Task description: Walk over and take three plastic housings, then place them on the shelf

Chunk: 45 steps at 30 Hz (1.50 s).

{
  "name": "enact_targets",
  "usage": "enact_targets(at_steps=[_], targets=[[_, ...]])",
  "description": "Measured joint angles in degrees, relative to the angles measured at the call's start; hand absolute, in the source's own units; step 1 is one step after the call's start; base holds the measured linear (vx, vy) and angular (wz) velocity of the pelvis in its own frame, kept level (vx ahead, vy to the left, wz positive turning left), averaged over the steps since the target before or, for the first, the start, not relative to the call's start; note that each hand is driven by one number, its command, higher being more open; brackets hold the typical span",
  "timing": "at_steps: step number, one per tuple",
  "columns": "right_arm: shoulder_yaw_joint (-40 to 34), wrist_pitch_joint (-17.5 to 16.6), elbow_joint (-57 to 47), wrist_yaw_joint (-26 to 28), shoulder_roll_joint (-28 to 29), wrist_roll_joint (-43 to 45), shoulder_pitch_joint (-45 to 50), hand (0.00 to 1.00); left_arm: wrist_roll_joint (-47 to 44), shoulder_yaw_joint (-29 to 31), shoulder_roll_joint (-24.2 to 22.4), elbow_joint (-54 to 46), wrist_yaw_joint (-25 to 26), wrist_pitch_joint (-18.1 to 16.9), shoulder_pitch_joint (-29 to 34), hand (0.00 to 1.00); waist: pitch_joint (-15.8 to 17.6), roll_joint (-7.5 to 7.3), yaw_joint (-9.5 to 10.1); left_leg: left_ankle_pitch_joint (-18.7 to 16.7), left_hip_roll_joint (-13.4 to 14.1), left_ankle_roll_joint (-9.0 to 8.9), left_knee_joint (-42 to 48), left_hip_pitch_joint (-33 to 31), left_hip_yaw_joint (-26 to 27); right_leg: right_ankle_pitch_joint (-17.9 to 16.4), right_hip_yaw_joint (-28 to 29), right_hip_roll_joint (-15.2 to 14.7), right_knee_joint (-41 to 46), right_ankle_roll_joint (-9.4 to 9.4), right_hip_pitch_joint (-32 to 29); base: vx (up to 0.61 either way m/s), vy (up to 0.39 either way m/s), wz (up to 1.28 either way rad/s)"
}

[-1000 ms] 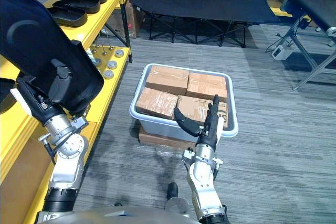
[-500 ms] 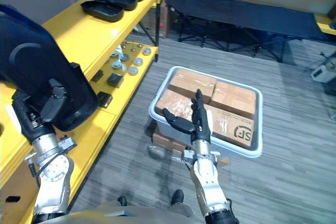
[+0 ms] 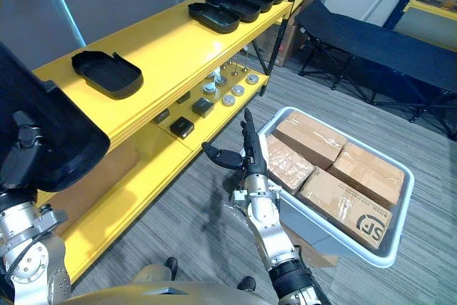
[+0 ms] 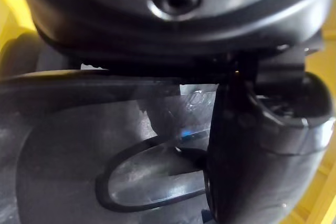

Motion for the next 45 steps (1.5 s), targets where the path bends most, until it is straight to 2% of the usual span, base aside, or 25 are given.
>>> enact_targets(at_steps=[4,6,8,10,12,14,16,17,18,20,24,27,29,33,36,41,42,43,44,45], targets=[[-1.2,0.0,-0.1,3.6,-0.2,0.4,0.4,1.0,0.0,-2.2,0.0,0.0,-1.4,0.4,-0.1,0.0,0.1,0.12,-1.66,0.1,0.3,0.25,-0.1,0.0,0.1,0.1,-1.4,-0.1,0.0,-0.05,0.9,0.01,0.011,0.15],[-2.2,0.0,-0.5,3.9,-0.5,0.5,1.7,1.0,0.2,-3.5,0.2,0.0,-2.6,1.1,-0.6,0.0,0.1,0.16,-2.88,0.7,1.2,0.28,0.1,-0.9,2.8,-0.1,-4.4,-0.6,0.0,0.37,2.2,0.03,0.023,0.8],[-2.8,0.1,-0.7,3.9,-1.3,0.4,2.8,1.0,-0.3,-4.8,0.2,0.3,-3.2,1.3,-0.5,0.0,0.3,0.28,-2.39,2.4,1.1,0.27,-0.7,-1.0,4.3,-0.6,-6.5,-1.2,0.7,1.21,3.0,0.03,0.038,0.65],[-2.8,0.1,-0.7,4.0,-1.1,0.0,2.8,1.0,-1.3,-4.8,0.3,0.5,-3.1,1.3,-0.5,0.0,0.6,0.41,-1.45,2.7,0.4,0.64,-1.3,-1.0,4.2,-1.3,-6.8,-2.3,1.9,1.84,2.9,0.04,0.091,0.28],[-2.7,-0.1,-0.7,4.6,-0.9,0.0,2.8,1.0,-2.1,-4.8,0.4,0.5,-3.0,1.3,-0.6,0.0,1.3,0.47,-1.38,2.3,-0.2,1.2,-1.4,-1.0,4.0,-3.0,-6.7,-3.5,4.2,2.56,2.9,0.03,0.092,0.41],[-2.6,-0.3,-0.7,4.7,-0.9,0.0,3.0,1.0,-4.4,-5.7,1.9,1.1,-4.5,1.3,-1.4,0.0,2.2,0.23,-1.95,2.5,-1.4,1.67,-1.5,-1.0,1.8,-7.1,-2.0,-4.0,7.9,2.9,2.3,0.03,0.069,0.72],[-3.6,-0.6,-0.8,4.0,-0.9,0.0,4.7,1.0,-5.0,-8.4,4.9,4.3,-7.3,1.3,-4.8,0.0,2.6,-0.36,-3.76,3.2,-3.2,2.47,-1.5,-2.0,-2.0,-12.7,8.4,-3.0,12.5,2.93,1.6,0.04,-0.009,1.27],[-3.8,-0.6,-0.8,3.6,-1.0,0.0,5.0,1.0,-5.2,-9.4,5.6,4.9,-8.0,1.3,-5.6,0.0,2.7,-0.45,-4.2,3.8,-3.4,2.52,-1.5,-2.2,-2.1,-13.0,10.1,-3.1,13.4,3.06,1.6,0.08,0.01,1.33],[-4.3,-0.7,-0.8,3.2,-0.9,0.0,5.6,1.0,-5.4,-11.3,6.6,5.8,-9.4,1.3,-6.8,0.0,2.7,-0.48,-4.7,5.2,-3.3,1.66,-1.4,-2.8,-2.1,-13.1,11.1,-3.3,15.0,3.1,1.5,0.07,0.04,0.92],[-4.8,-1.0,-0.8,3.3,-0.9,-0.1,5.5,1.0,-5.4,-13.3,7.6,5.9,-10.6,1.3,-7.6,0.0,3.0,-1.0,-4.26,5.8,-3.2,1.77,-1.0,-3.2,-1.5,-13.1,10.5,-3.4,15.4,3.03,1.2,0.07,0.019,0.44],[-4.9,-2.7,-0.9,4.2,-0.9,-0.8,4.1,1.0,-6.3,-13.7,7.5,5.9,-8.5,1.3,-7.7,0.0,3.6,-0.95,-4.38,5.8,-2.8,1.73,-0.1,-3.9,0.0,-13.0,10.9,-3.4,14.5,3.06,0.9,-0.03,-0.005,-0.1],[-5.4,-3.4,-3.2,4.3,-1.1,-2.8,5.2,1.0,-6.6,-13.7,6.7,5.9,-7.0,1.3,-7.6,0.0,5.3,-0.04,-4.51,5.3,-2.0,1.19,0.7,-3.9,0.6,-13.1,11.6,-2.4,13.2,3.01,1.6,-0.13,-0.022,-0.17],[-6.0,-3.9,-5.6,4.4,-1.1,-2.8,7.6,1.0,-6.6,-14.0,6.6,5.9,-6.7,1.3,-7.3,0.0,6.6,0.57,-4.74,4.3,-1.2,0.87,1.6,-3.9,1.4,-14.3,12.3,-1.5,13.8,1.75,1.7,-0.16,-0.027,-0.13],[-7.1,-5.6,-6.2,4.3,-1.0,-2.2,10.2,1.0,-6.6,-14.1,5.3,5.9,-5.4,1.3,-6.1,0.0,7.6,1.11,-5.63,3.0,0.3,1.04,5.3,-5.4,3.5,-16.6,13.1,-1.3,17.9,1.74,0.0,-0.15,-0.03,-0.07],[-7.7,-8.0,-6.2,3.1,-0.7,-2.2,10.1,1.0,-6.6,-14.1,4.4,5.9,-3.9,1.3,-4.5,0.0,8.1,1.72,-6.11,1.1,1.0,1.34,9.5,-7.1,5.3,-18.6,13.9,-2.2,22.3,1.88,-2.2,-0.07,0.026,-0.1],[-8.2,-9.1,-8.8,1.6,1.7,-2.1,10.1,1.0,-6.5,-13.0,2.5,4.4,-2.9,1.3,-2.1,0.0,8.6,1.26,-5.65,-4.2,-0.4,2.64,17.5,-8.0,7.0,-23.5,14.1,-5.8,27.7,3.21,-1.4,0.03,0.092,0.11],[-8.2,-9.1,-9.8,1.2,2.1,-2.2,10.1,1.0,-6.6,-12.8,2.4,4.1,-3.1,1.3,-2.1,0.0,8.6,0.95,-5.15,-6.0,-0.8,4.39,20.8,-8.7,7.7,-24.0,13.8,-6.4,27.7,3.61,-1.0,0.1,0.146,0.19],[-8.2,-9.2,-10.6,0.6,2.3,-2.2,10.2,1.0,-6.6,-12.0,2.5,3.4,-3.8,1.4,-2.1,0.0,8.3,1.43,-4.4,-8.7,-1.2,4.91,23.1,-9.1,8.3,-24.8,13.7,-7.1,27.7,4.33,0.6,0.15,0.162,0.13],[-8.2,-9.2,-10.7,0.4,2.4,-2.2,10.2,1.0,-6.6,-11.3,2.5,3.0,-4.3,1.4,-2.0,0.0,8.2,1.07,-4.13,-9.8,-1.6,4.44,23.4,-8.7,8.6,-25.2,13.7,-7.3,28.7,3.93,1.1,0.24,0.122,0.24],[-7.9,-9.4,-10.8,-0.3,3.6,-2.2,10.2,1.0,-6.6,-9.5,2.6,2.0,-4.9,1.3,-2.2,0.0,7.3,-0.53,-4.39,-10.9,-3.3,5.17,23.7,-9.0,7.7,-24.9,15.5,-8.6,36.7,2.27,-1.6,0.31,0.102,0.42]])
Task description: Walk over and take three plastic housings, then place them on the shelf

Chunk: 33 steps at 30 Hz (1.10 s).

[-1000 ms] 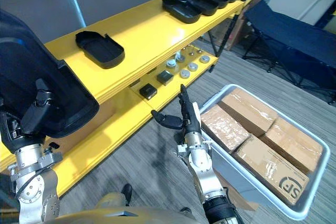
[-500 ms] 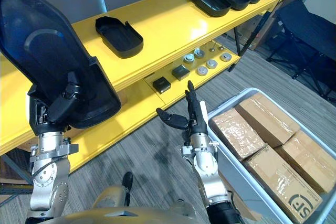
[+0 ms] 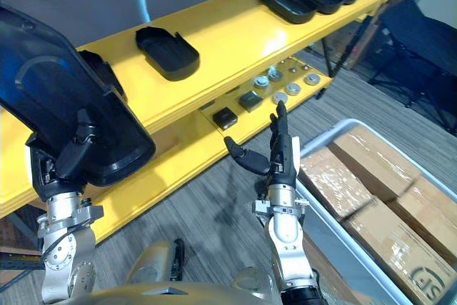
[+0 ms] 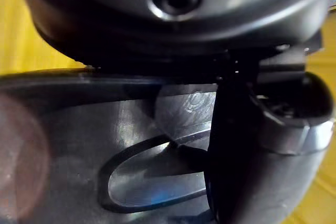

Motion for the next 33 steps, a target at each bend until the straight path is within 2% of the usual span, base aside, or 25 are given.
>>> enact_targets(at_steps=[1,2,3,4,5,6,7,9,10,11,12,13,14,17,21,26,30,32,33], targets=[[0.3,-0.1,0.0,-0.3,0.3,-0.1,-0.1,1.0,-0.1,0.8,0.0,-0.1,-0.1,0.0,-0.5,0.0,-0.3,-0.43,-0.1,-0.3,-1.1,0.58,-0.1,0.4,-0.8,2.6,1.2,-1.2,5.4,-1.02,-2.6,0.37,0.133,0.67],[0.5,-0.2,0.1,-0.6,0.5,-0.3,-0.2,1.0,0.0,1.2,0.6,-0.8,-0.1,0.1,-0.5,0.0,-0.2,-0.51,-0.29,-0.1,-1.9,1.52,-1.5,1.7,-2.3,7.1,3.3,-1.6,11.7,-2.35,-5.6,0.32,0.126,0.59],[0.6,-0.3,0.3,-0.8,0.7,-0.7,-0.2,1.0,0.1,1.3,1.0,-1.2,-0.2,0.3,-0.5,0.0,-0.2,-0.51,-0.34,0.0,-2.1,1.75,-2.4,2.6,-3.1,9.3,4.1,-1.7,14.2,-3.27,-6.8,0.35,0.088,0.66],[0.6,-0.5,0.5,-0.9,0.8,-1.9,-0.4,1.0,0.0,1.5,1.4,-1.8,-0.2,0.3,-0.6,0.0,-0.2,-0.31,-0.52,0.4,-2.1,1.98,-4.1,4.6,-4.5,6.5,4.5,-0.8,15.7,-2.95,-7.5,0.37,0.021,0.61],[0.6,-0.7,0.5,-0.6,0.5,-2.4,-1.2,1.0,-0.4,2.0,1.5,-2.0,-0.2,0.3,-1.0,0.0,-0.2,-0.08,-0.6,0.5,-1.9,1.85,-5.8,6.7,-5.9,4.2,4.5,1.1,13.1,-3.53,-7.8,0.38,0.012,0.6],[0.6,-1.0,0.5,-0.4,0.3,-2.4,-1.8,1.0,-0.9,2.1,1.7,-1.9,-0.2,0.3,-1.4,0.0,-0.3,0.17,-0.78,0.6,-1.7,1.79,-6.7,7.6,-6.6,3.5,4.4,2.3,10.7,-3.73,-7.9,0.37,-0.019,0.59],[0.3,-2.0,0.5,-0.1,-0.5,-2.4,-2.9,1.0,-2.1,2.0,2.1,-1.7,-0.1,0.3,-2.1,0.0,-0.7,0.82,-1.48,0.7,-1.4,1.66,-8.1,9.0,-8.4,2.8,5.4,5.1,5.4,-3.91,-8.8,0.27,-0.044,0.63],[-1.4,-3.5,-1.4,0.2,-2.7,-2.2,-4.0,1.0,-2.3,1.7,2.1,-0.7,0.2,0.3,-4.6,0.0,-1.4,1.59,-2.32,0.7,-0.8,1.48,-9.0,9.6,-11.0,3.0,11.0,9.5,-0.9,-3.68,-11.9,0.28,-0.106,0.86],[-2.9,-5.0,-3.0,0.3,-3.9,-2.2,-4.4,1.0,-2.3,1.2,2.3,0.2,0.3,0.3,-5.9,0.0,-1.6,1.98,-2.98,0.5,-0.7,0.44,-9.0,9.7,-12.8,4.3,14.6,11.5,-5.8,-2.38,-13.0,0.31,-0.188,1.11],[-4.4,-6.4,-4.9,0.2,-4.6,-2.2,-4.7,1.0,-2.3,0.7,2.8,0.9,0.4,0.3,-6.6,0.0,-1.9,1.33,-3.67,-0.2,-1.2,-0.87,-8.9,10.0,-14.2,10.1,17.0,12.1,-12.3,-2.53,-12.9,0.26,-0.195,0.99],[-5.0,-7.0,-5.9,0.2,-4.8,-2.2,-4.8,1.0,-2.3,0.5,3.3,1.1,0.5,0.3,-6.7,0.0,-2.5,0.26,-3.78,-0.8,-2.0,-1.82,-8.8,10.1,-14.9,16.5,17.1,11.4,-14.7,-3.2,-12.9,0.27,-0.275,0.97],[-6.3,-8.7,-6.8,0.0,-5.7,-2.2,-5.8,1.0,-2.2,-0.1,2.7,1.7,0.4,0.4,-6.7,0.0,-3.3,0.43,-4.25,-2.3,-1.6,-3.28,-8.3,10.2,-16.5,16.3,15.6,10.8,-15.7,-0.33,-11.3,0.29,-0.321,0.72],[-7.2,-9.2,-7.6,-0.2,-7.5,-2.1,-7.3,1.0,-2.2,-0.8,1.8,1.7,0.3,0.4,-6.5,0.0,-3.9,2.01,-4.17,-2.6,0.5,-3.67,-8.1,9.7,-16.6,16.7,13.4,12.4,-18.6,-1.03,-9.6,0.26,-0.308,0.67],[-8.8,-9.6,-9.0,-0.1,-10.1,-1.7,-9.9,1.0,-2.3,-1.2,1.6,1.3,-1.9,0.4,-6.8,0.0,-4.7,3.23,-4.04,-1.7,3.5,-4.73,-11.3,10.9,-16.0,17.5,9.9,14.5,-22.0,-2.16,-6.6,0.13,-0.164,0.46],[-9.2,-9.4,-12.5,0.5,-9.8,-1.6,-9.1,1.0,-2.3,-1.5,0.7,0.2,-2.8,0.2,-7.0,0.0,-4.7,3.28,-3.25,0.2,4.4,-4.82,-14.2,12.3,-13.0,17.5,7.9,14.0,-24.3,-2.63,-4.0,0.04,-0.051,0.3],[-9.2,-9.0,-14.7,2.5,-6.9,-1.0,-5.4,1.0,-2.2,-2.2,0.7,-1.0,-1.9,-0.2,-6.3,0.0,-4.9,3.12,-3.03,2.5,2.9,-4.23,-16.6,12.1,-12.9,18.5,5.9,12.5,-26.7,-2.4,-2.5,-0.05,0.034,0.28],[-9.4,-8.9,-14.7,3.1,-3.4,2.9,-2.1,1.0,-2.2,-3.0,0.6,-3.2,-1.6,-0.2,-4.5,0.0,-4.9,3.14,-3.56,2.5,2.6,-3.44,-16.5,10.4,-11.5,18.5,4.4,11.3,-27.1,-2.51,-2.4,-0.07,0.04,0.28],[-10.0,-8.2,-13.5,2.7,-3.0,2.7,-0.5,1.0,-2.3,-4.6,0.3,-2.8,-1.6,-0.2,-4.5,0.0,-4.6,2.84,-5.32,3.8,6.3,-1.51,-17.5,10.1,-1.4,17.8,1.4,8.7,-24.6,-1.95,-2.4,-0.05,0.074,0.8],[-10.3,-8.2,-12.8,2.6,-3.2,2.7,-0.5,1.0,-2.3,-5.1,0.1,-2.6,-1.7,-0.2,-4.5,0.0,-4.5,2.82,-5.68,5.1,6.5,-1.59,-17.7,10.1,-0.1,17.3,0.9,7.7,-23.8,-1.78,-2.4,-0.04,0.136,0.89]])
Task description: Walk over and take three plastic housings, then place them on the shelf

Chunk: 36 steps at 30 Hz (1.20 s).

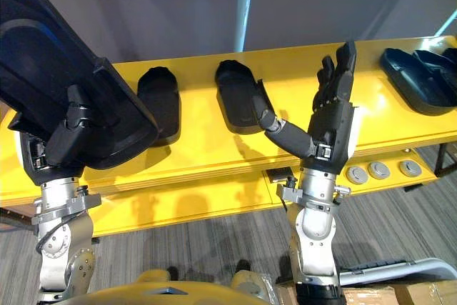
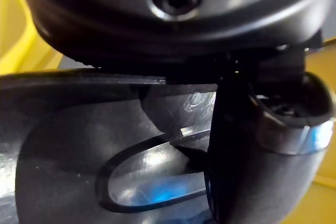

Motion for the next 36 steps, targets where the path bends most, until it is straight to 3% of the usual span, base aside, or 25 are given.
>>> enact_targets(at_steps=[1,3,5,6,7,8,10,11,12,13,14,15,16,17,18,20,23,29,33,36], targets=[[-0.5,0.1,1.1,-0.2,-0.3,0.1,-0.3,1.0,0.1,-0.8,-0.4,0.4,-0.2,0.0,-0.1,0.0,0.6,-0.07,-0.42,0.8,-0.5,-0.97,1.7,-1.0,1.3,-0.9,-1.1,-2.3,1.2,0.83,0.3,-0.04,0.215,0.93],[-1.9,0.1,1.3,-1.3,0.3,0.0,-1.1,1.0,0.3,-1.6,0.1,0.8,-1.0,0.0,-0.8,0.0,3.4,-0.83,-0.95,-1.5,0.7,-0.69,10.0,-4.6,2.6,-3.1,-2.8,-6.3,3.5,2.37,1.9,-0.07,0.247,0.78],[-1.4,0.1,1.8,-1.4,-0.3,0.1,-2.0,1.0,0.3,-1.6,0.1,1.8,-0.8,-0.1,-0.2,0.0,4.0,-0.68,-0.26,-0.9,5.0,-0.78,10.8,-6.0,1.5,-5.4,-1.2,-10.8,7.5,5.34,2.2,-0.07,0.429,0.14],[-0.9,-0.1,2.3,-1.4,-0.7,0.2,-2.6,1.0,0.3,-1.4,0.0,2.1,-0.6,-0.2,-0.1,0.0,4.0,-0.44,-0.12,-0.6,5.5,-0.53,9.9,-5.5,0.6,-5.9,-0.4,-11.8,8.3,6.31,2.1,-0.04,0.598,-0.28],[0.1,-0.4,2.6,-1.3,-2.0,0.9,-3.7,1.0,0.3,-1.3,-0.4,2.9,-0.5,-0.5,-0.1,0.0,3.7,1.13,-0.02,-0.2,6.7,-1.51,9.0,-4.5,-1.8,-6.2,1.9,-12.7,9.1,8.53,1.9,-0.01,0.606,-0.44],[1.1,-1.4,3.6,-1.1,-2.0,2.3,-4.8,1.0,0.3,-1.0,-0.2,4.3,-0.7,-0.6,-0.1,0.0,3.8,1.32,-0.04,-1.8,4.9,-7.49,14.0,-5.2,0.3,-6.3,5.7,-14.6,8.3,9.52,2.5,0.0,0.614,-0.46],[3.3,-2.2,3.7,-1.9,-1.3,3.1,-5.0,1.0,0.3,-0.4,0.0,5.5,-1.4,-0.6,0.1,0.0,3.6,0.64,-0.51,-6.0,2.7,-6.55,19.7,-7.9,2.2,-6.8,10.5,-15.4,3.8,8.52,3.9,0.01,0.488,-0.19],[3.8,-2.5,3.7,-2.1,-0.9,3.3,-5.0,1.0,0.1,0.0,0.2,5.5,-1.9,-0.6,0.0,0.0,3.6,0.33,-0.56,-6.8,2.1,-6.15,21.0,-8.9,2.4,-7.0,11.7,-15.4,2.7,7.76,3.7,0.02,0.435,0.0],[4.8,-2.8,3.7,-2.7,0.4,4.2,-5.0,1.0,-0.4,0.6,1.0,5.5,-3.9,-0.5,-0.2,0.0,3.4,-0.66,-0.53,-7.9,1.1,-5.72,22.4,-10.4,2.9,-2.7,13.2,-15.1,1.4,5.2,3.6,0.05,0.34,-0.15],[5.4,-2.8,4.3,-3.6,1.8,4.1,-5.0,1.0,-1.2,1.1,1.5,5.7,-5.6,0.0,-0.3,0.0,3.7,-0.56,0.19,-8.5,1.1,-5.12,22.7,-10.3,3.7,3.3,12.4,-15.1,1.4,6.77,2.3,0.05,0.318,-0.2],[5.6,-2.8,5.0,-4.1,2.4,4.1,-5.0,1.0,-1.4,1.2,1.9,5.7,-6.1,0.3,-0.3,0.0,3.6,-0.25,0.4,-8.4,1.1,-4.98,22.1,-9.9,4.3,5.9,11.8,-14.9,1.4,5.98,1.9,0.05,0.316,-0.44],[5.8,-2.8,6.3,-5.1,3.3,4.1,-5.0,1.0,-0.9,1.3,2.5,5.7,-7.4,0.4,-0.5,0.0,3.4,0.12,1.15,-7.4,1.5,-3.43,19.9,-8.6,6.4,11.3,9.8,-14.5,0.3,3.21,0.8,0.05,0.281,-0.48],[5.8,-2.8,7.5,-5.4,3.8,4.1,-5.5,1.0,0.4,1.6,3.4,5.3,-8.0,0.4,-1.1,0.0,3.3,0.48,1.09,-6.2,2.4,-2.26,17.1,-7.5,8.2,11.3,7.6,-13.0,0.2,1.76,0.4,0.07,0.239,-0.39],[5.8,-2.8,7.6,-5.4,3.8,4.1,-5.3,1.0,0.5,1.6,4.2,5.4,-8.2,0.5,-2.0,0.0,3.3,0.65,0.68,-5.5,2.4,-1.97,15.7,-7.2,7.9,8.8,7.5,-11.1,1.4,2.45,0.4,0.15,0.149,-0.17],[5.4,-2.8,7.4,-5.6,3.8,3.5,-5.3,1.0,0.2,1.5,6.1,5.3,-9.0,0.5,-5.2,0.0,3.2,0.47,0.28,-3.7,2.1,-1.51,12.4,-6.7,7.7,2.9,7.4,-6.0,1.4,4.33,0.7,0.14,0.089,0.06],[4.5,-2.6,7.0,-6.4,3.7,0.9,-5.3,1.0,-0.9,1.1,7.0,5.3,-9.7,1.4,-9.9,0.0,2.9,-0.03,-0.44,-1.7,0.6,-1.37,9.3,-6.6,7.3,0.5,6.2,-2.9,-2.0,3.66,1.8,0.14,0.066,0.1],[3.3,-1.4,6.2,-6.7,3.7,-2.7,-4.2,1.0,-2.5,-1.9,6.8,5.3,-9.6,3.5,-13.7,0.0,2.9,-0.08,-1.49,-0.6,-0.8,-1.65,6.6,-5.1,7.0,0.8,6.6,-3.0,-4.5,3.87,3.7,0.1,0.031,0.12],[0.7,1.5,-1.6,-2.7,2.1,-2.6,-2.1,1.0,5.3,-7.2,6.2,4.0,-6.0,8.5,-8.5,0.0,2.5,0.18,-2.36,2.2,1.4,-4.08,-0.6,-0.5,8.4,1.0,8.4,-0.4,-4.5,3.77,3.7,0.02,-0.082,-0.16],[-2.6,1.6,-4.2,0.0,-0.5,-2.6,-0.4,1.0,9.2,-6.2,6.2,4.0,-1.1,11.6,-7.1,0.0,2.6,0.36,-2.85,4.2,1.5,-4.24,-4.1,0.9,9.4,1.7,8.6,0.0,-4.5,2.72,2.8,-0.04,-0.036,-0.14],[-3.9,2.0,-4.3,0.7,-1.0,-1.7,-0.1,1.0,10.1,-1.7,6.2,4.0,0.8,12.8,-6.7,0.0,2.6,0.41,-3.23,4.9,0.9,-3.86,-5.1,1.2,9.7,2.0,9.1,-0.5,-4.4,2.45,2.6,-0.08,0.022,-0.03]])
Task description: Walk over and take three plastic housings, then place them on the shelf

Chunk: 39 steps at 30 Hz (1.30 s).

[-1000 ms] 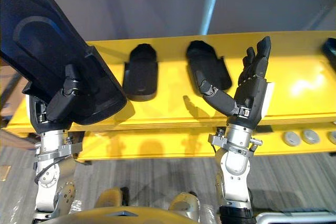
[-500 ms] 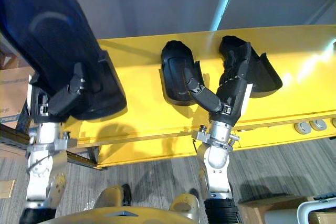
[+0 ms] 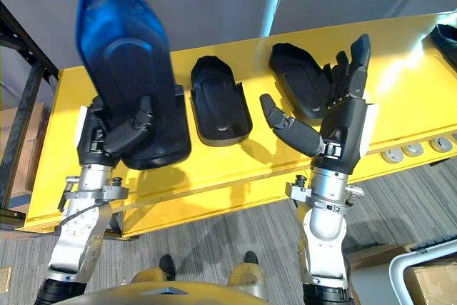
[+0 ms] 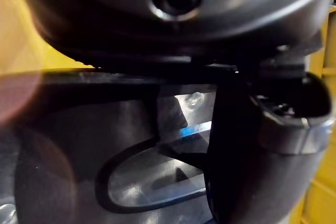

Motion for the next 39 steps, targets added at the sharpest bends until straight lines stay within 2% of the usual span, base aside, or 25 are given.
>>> enact_targets(at_steps=[4,6,8,14,17,22,28,32,37,39], targets=[[0.5,0.0,-1.7,1.7,0.0,-0.1,0.6,1.0,1.5,7.1,0.0,-0.2,3.1,1.0,0.0,0.0,0.9,0.32,0.47,0.9,-0.8,0.28,-1.2,-0.1,0.6,-0.1,0.3,-0.7,-0.1,0.05,-0.8,-0.1,0.008,-0.06],[0.5,0.0,-3.7,3.0,0.0,0.0,0.7,1.0,1.6,9.6,0.0,-1.0,3.5,3.4,0.1,0.0,1.6,0.58,1.03,2.1,-1.1,0.31,-2.4,-0.2,0.6,-1.0,-0.1,-0.8,-0.1,-0.7,-1.4,-0.11,-0.025,0.03],[0.5,0.0,-4.6,4.1,-0.2,0.2,0.5,1.0,1.6,10.5,0.0,-1.1,3.2,5.3,0.1,0.0,1.7,0.65,1.0,3.5,-1.0,-0.07,-3.4,-0.6,-0.1,-1.3,-0.9,-0.7,-0.1,-0.34,-1.8,-0.08,-0.055,0.16],[1.7,0.8,-4.8,4.5,-1.8,1.8,-1.4,1.0,1.4,10.7,0.4,-1.1,-2.5,14.9,1.0,0.0,3.1,0.8,0.93,6.2,-1.0,-0.32,-6.4,-0.1,-1.1,-1.1,-2.2,-0.4,0.2,-0.01,-1.9,-0.06,-0.027,0.11],[2.1,1.4,-4.8,4.6,-3.0,1.8,-1.4,1.0,-0.9,10.9,0.7,-1.1,-4.7,17.1,1.6,0.0,3.2,0.66,1.09,6.5,-1.0,-0.28,-6.8,0.0,-1.2,-1.1,-2.3,-0.4,0.4,-0.01,-2.0,-0.01,0.002,0.02],[3.9,2.3,-4.7,4.6,-3.6,1.7,-3.4,1.0,-2.7,11.5,1.5,0.8,-7.3,18.0,-0.4,0.0,4.3,0.94,1.05,7.5,-1.1,-0.31,-8.0,1.0,-1.1,-1.1,-2.3,-0.4,1.1,-0.02,-2.1,-0.01,0.001,-0.01],[3.9,3.0,-4.7,5.6,-6.8,1.8,-6.2,1.0,-5.7,11.3,4.7,13.4,-5.4,18.4,-8.9,0.0,5.1,1.26,0.07,9.3,-1.1,-0.26,-10.4,1.2,0.0,-0.9,-1.2,-0.2,2.0,0.36,-4.1,-0.05,0.006,-0.08],[3.9,3.0,-4.6,6.5,-7.5,1.8,-6.8,1.0,-5.7,11.4,7.3,16.9,-4.3,16.7,-10.9,0.0,5.4,1.61,-0.68,9.3,-1.0,-0.25,-10.4,1.3,0.9,-0.6,-0.2,-0.2,2.1,0.74,-4.9,-0.02,0.008,-0.15],[3.9,3.0,-4.5,8.1,-8.3,2.4,-8.0,1.0,-5.7,11.4,9.2,24.9,-3.3,15.4,-18.0,0.0,6.8,2.15,-1.22,9.3,-1.1,-0.22,-10.5,1.9,1.9,-0.5,0.9,-0.1,2.1,0.98,-5.1,-0.03,0.01,-0.12],[3.9,3.0,-4.5,8.7,-9.0,2.4,-8.6,1.0,-5.7,11.4,10.7,28.4,-3.3,14.6,-21.0,0.0,7.6,2.2,-2.03,9.7,-1.1,-0.15,-10.9,1.9,2.0,-0.5,1.1,-0.2,2.2,0.95,-5.4,-0.02,0.005,-0.01]])
